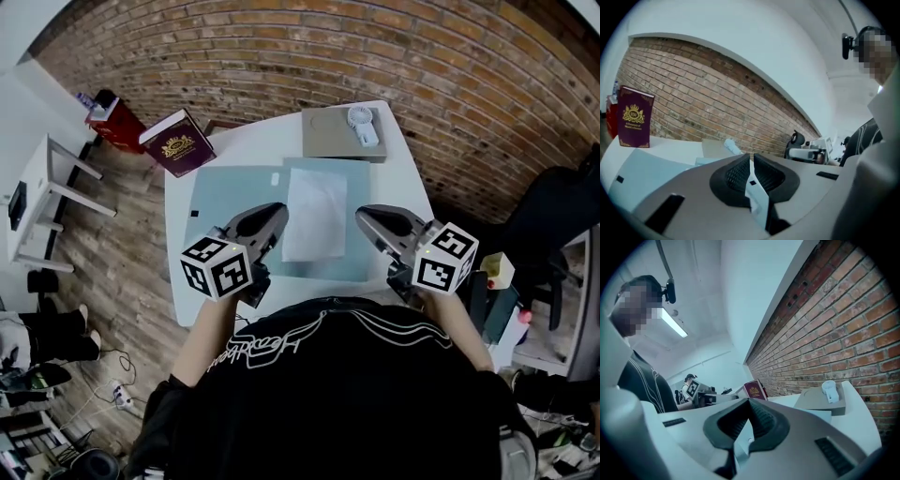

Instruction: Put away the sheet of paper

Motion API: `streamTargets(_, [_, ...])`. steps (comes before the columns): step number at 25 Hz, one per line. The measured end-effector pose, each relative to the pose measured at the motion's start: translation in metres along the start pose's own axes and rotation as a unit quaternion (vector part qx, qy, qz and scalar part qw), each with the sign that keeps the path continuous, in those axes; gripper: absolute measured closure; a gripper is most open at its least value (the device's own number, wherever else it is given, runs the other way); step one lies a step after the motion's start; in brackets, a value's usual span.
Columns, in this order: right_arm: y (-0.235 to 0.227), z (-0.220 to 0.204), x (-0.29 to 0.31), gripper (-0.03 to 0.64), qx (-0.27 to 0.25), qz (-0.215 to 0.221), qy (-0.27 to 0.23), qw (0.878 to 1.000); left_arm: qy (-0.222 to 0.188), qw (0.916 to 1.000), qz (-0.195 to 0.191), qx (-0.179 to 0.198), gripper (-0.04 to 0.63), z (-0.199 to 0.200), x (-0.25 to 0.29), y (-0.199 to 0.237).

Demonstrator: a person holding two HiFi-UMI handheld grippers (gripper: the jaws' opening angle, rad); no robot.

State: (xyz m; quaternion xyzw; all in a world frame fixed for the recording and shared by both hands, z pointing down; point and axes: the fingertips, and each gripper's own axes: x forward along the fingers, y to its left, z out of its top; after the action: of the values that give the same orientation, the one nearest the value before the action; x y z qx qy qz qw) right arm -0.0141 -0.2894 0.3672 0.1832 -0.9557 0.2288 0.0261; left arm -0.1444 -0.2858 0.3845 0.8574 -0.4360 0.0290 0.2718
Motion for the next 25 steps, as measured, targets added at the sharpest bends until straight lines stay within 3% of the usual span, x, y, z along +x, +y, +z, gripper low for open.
streamTargets(6, [0.02, 0.014, 0.004, 0.615, -0.018, 0.025, -0.012, 0.999, -0.016, 0.9968, -0.066, 0.042, 0.551, 0.013, -0.016, -0.06])
streamTargets(12, [0.036, 0.012, 0.005, 0.615, -0.024, 0.057, -0.011, 0.998, -0.011, 0.9963, -0.067, 0.053, 0.551, 0.009, -0.015, -0.065])
streamTargets(25, [0.027, 0.007, 0.0, 0.615, -0.019, 0.045, -0.009, 0.999, 0.005, 0.9971, -0.067, 0.034, 0.551, 0.003, -0.005, -0.066])
